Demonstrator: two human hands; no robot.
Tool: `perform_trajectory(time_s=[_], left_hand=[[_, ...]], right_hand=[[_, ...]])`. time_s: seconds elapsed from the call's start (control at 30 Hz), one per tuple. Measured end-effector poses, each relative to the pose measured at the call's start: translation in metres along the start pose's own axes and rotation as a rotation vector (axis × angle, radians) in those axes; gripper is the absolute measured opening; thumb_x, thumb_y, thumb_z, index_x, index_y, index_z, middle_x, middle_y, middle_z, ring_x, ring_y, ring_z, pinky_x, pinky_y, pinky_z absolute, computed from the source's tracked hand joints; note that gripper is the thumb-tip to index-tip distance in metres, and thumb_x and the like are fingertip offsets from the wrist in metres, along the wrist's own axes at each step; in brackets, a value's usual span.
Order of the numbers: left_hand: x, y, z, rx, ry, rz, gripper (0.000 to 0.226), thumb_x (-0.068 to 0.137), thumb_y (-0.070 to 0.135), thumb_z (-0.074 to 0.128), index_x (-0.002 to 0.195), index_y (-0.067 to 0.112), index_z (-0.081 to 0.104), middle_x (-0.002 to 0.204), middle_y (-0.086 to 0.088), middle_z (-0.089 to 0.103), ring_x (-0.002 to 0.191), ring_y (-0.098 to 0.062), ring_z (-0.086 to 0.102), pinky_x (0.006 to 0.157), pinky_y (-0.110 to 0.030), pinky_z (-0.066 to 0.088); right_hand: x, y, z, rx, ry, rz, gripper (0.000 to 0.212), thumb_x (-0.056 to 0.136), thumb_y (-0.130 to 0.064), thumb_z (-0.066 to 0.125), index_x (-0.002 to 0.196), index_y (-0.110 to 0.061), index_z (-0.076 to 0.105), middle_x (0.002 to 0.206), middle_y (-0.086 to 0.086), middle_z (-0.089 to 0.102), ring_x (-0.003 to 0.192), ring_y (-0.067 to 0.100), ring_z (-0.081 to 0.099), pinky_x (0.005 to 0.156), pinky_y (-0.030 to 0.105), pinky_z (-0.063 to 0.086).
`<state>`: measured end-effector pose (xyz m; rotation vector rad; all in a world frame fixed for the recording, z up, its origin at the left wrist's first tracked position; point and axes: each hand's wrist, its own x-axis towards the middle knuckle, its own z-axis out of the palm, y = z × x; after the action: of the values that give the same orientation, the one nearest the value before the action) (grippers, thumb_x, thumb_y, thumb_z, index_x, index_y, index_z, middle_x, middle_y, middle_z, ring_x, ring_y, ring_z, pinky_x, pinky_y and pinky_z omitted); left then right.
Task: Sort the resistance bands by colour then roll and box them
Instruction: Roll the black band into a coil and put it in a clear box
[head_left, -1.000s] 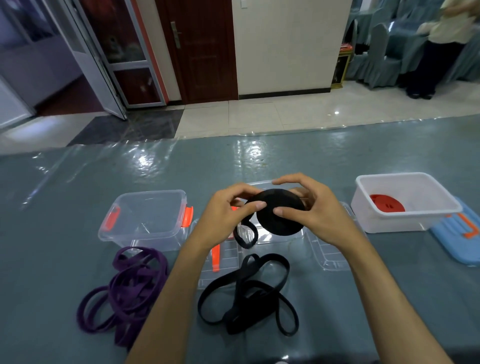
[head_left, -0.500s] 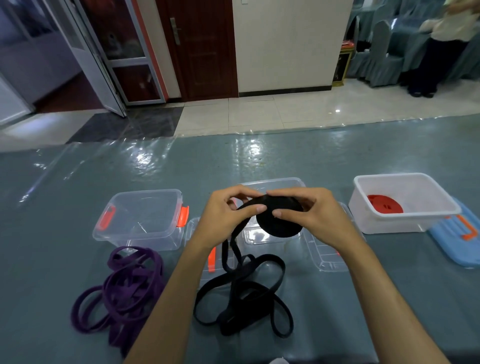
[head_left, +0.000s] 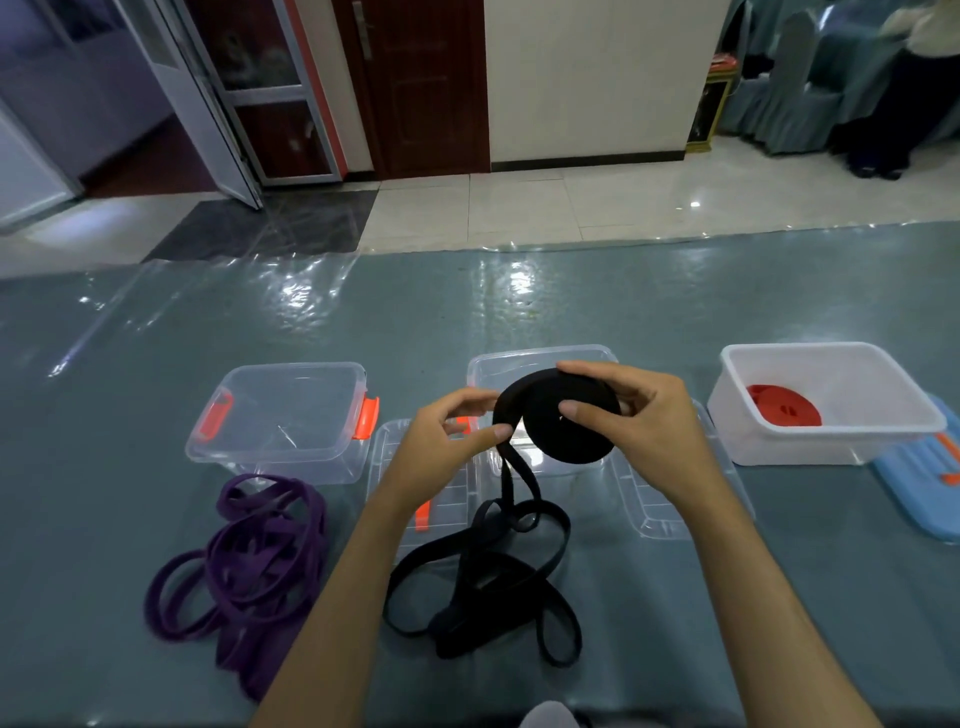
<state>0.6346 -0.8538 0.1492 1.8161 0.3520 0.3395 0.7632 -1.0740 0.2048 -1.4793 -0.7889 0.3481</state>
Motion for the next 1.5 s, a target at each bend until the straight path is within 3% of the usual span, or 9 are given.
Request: perform_trajectory(time_s=[0.27, 0.4, 0.57, 0.77, 1.03, 1.13, 1.27, 1.37, 1.5], left_hand=[[-0.016, -0.062, 0.029, -0.069, -0.072, -0.303, 0.033, 0.094, 0.022, 0.08, 0.125, 0.024, 0.069, 0.124, 0.004, 0.073, 0.107, -0.013, 0.076, 0.08, -0.02, 0.06], [-0.022, -0.083, 0.045, -0.188, -0.015, -0.452, 0.024, 0.095, 0.018, 0.079, 0.117, 0.013, 0.069, 0.12, -0.01, 0.074, 0.104, -0.029, 0.077, 0.087, -0.041, 0.066], [-0.027, -0.097, 0.057, -0.574, 0.029, -0.563, 0.012, 0.103, 0.009, 0.066, 0.113, 0.004, 0.062, 0.116, -0.019, 0.077, 0.102, -0.036, 0.078, 0.087, -0.044, 0.064], [-0.033, -0.1, 0.038, -1.034, 0.265, -0.533, 0.021, 0.106, 0.007, 0.056, 0.126, 0.006, 0.062, 0.112, -0.012, 0.075, 0.101, -0.022, 0.075, 0.092, -0.04, 0.061], [-0.044, -0.089, 0.0, -1.317, 0.423, -0.358, 0.028, 0.097, 0.029, 0.062, 0.123, 0.021, 0.068, 0.101, 0.007, 0.074, 0.093, -0.009, 0.07, 0.104, -0.041, 0.052], [-0.05, -0.083, -0.009, -1.29, 0.426, -0.267, 0.027, 0.101, 0.033, 0.058, 0.125, 0.024, 0.067, 0.095, 0.01, 0.071, 0.081, -0.005, 0.071, 0.103, -0.037, 0.056], [-0.057, -0.083, -0.021, -1.04, 0.353, -0.249, 0.036, 0.096, 0.02, 0.066, 0.132, 0.018, 0.062, 0.103, 0.003, 0.074, 0.09, -0.009, 0.071, 0.092, -0.03, 0.06], [-0.058, -0.086, -0.027, -0.734, 0.346, -0.341, 0.019, 0.099, 0.005, 0.067, 0.117, 0.008, 0.068, 0.106, -0.009, 0.078, 0.1, -0.019, 0.072, 0.086, -0.029, 0.064], [-0.061, -0.094, -0.033, -0.524, 0.35, -0.405, 0.021, 0.097, 0.012, 0.073, 0.116, 0.004, 0.075, 0.106, -0.007, 0.078, 0.108, -0.025, 0.075, 0.085, -0.028, 0.063]], right_hand=[[-0.006, 0.003, -0.002, 0.031, 0.06, 0.008, 0.042, 0.085, -0.006, 0.085, 0.117, -0.034, 0.08, 0.108, -0.008, 0.081, 0.101, 0.012, 0.078, 0.085, 0.019, 0.06], [-0.006, 0.002, -0.005, 0.05, 0.087, -0.001, 0.042, 0.085, -0.005, 0.085, 0.117, -0.031, 0.08, 0.107, -0.005, 0.082, 0.1, 0.012, 0.078, 0.084, 0.02, 0.06], [-0.008, 0.002, -0.008, 0.069, 0.111, -0.018, 0.044, 0.084, -0.004, 0.085, 0.117, -0.033, 0.08, 0.109, -0.006, 0.081, 0.102, 0.013, 0.078, 0.084, 0.019, 0.06], [-0.012, 0.01, -0.013, 0.032, 0.159, -0.023, 0.044, 0.086, -0.005, 0.084, 0.119, -0.033, 0.079, 0.111, -0.008, 0.081, 0.104, 0.012, 0.077, 0.086, 0.019, 0.059], [-0.022, 0.033, -0.019, -0.038, 0.244, 0.063, 0.041, 0.086, -0.005, 0.083, 0.122, -0.025, 0.079, 0.109, -0.006, 0.081, 0.104, 0.013, 0.077, 0.092, 0.028, 0.062], [-0.023, 0.035, -0.017, -0.03, 0.244, 0.065, 0.042, 0.086, -0.003, 0.083, 0.123, -0.022, 0.078, 0.109, -0.006, 0.081, 0.104, 0.013, 0.077, 0.093, 0.027, 0.061], [-0.023, 0.036, -0.016, -0.021, 0.243, 0.058, 0.042, 0.086, -0.005, 0.083, 0.122, -0.025, 0.079, 0.109, -0.005, 0.081, 0.105, 0.014, 0.077, 0.09, 0.025, 0.061], [-0.023, 0.039, -0.017, -0.021, 0.253, 0.051, 0.042, 0.086, -0.007, 0.084, 0.121, -0.029, 0.079, 0.11, -0.004, 0.081, 0.106, 0.016, 0.077, 0.092, 0.029, 0.062], [-0.025, 0.044, -0.022, -0.04, 0.259, 0.049, 0.041, 0.087, -0.011, 0.083, 0.123, -0.03, 0.078, 0.113, -0.003, 0.08, 0.108, 0.019, 0.076, 0.094, 0.036, 0.062]])
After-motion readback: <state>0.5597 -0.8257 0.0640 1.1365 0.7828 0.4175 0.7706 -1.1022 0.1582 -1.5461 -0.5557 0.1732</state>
